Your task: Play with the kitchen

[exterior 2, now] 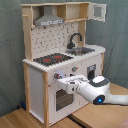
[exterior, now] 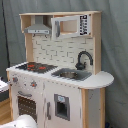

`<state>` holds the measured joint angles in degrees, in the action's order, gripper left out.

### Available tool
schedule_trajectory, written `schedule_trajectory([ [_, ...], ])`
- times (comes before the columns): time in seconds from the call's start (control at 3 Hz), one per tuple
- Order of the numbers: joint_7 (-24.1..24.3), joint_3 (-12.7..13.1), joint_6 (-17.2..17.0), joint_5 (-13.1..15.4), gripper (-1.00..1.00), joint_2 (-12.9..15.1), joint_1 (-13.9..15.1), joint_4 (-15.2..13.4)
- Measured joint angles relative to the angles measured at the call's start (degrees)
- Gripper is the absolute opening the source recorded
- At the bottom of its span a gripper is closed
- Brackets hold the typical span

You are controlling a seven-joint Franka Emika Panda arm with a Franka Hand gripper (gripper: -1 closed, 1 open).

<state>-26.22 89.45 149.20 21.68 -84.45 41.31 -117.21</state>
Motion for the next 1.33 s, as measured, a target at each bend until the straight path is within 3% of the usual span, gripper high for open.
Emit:
schedule_trajectory([
  [0.33, 0.54, -0.18, -4.75, -0.02, 1.00, 0.04, -3.56, -0.72],
  [0.67, 1.43, -2.04, -8.89, -0.07, 1.00, 0.29, -6.87, -2.04],
  [1.33, 5.67, -11.96, -12.60, 0.01, 1.00, 0.03, -9.91, -3.50],
])
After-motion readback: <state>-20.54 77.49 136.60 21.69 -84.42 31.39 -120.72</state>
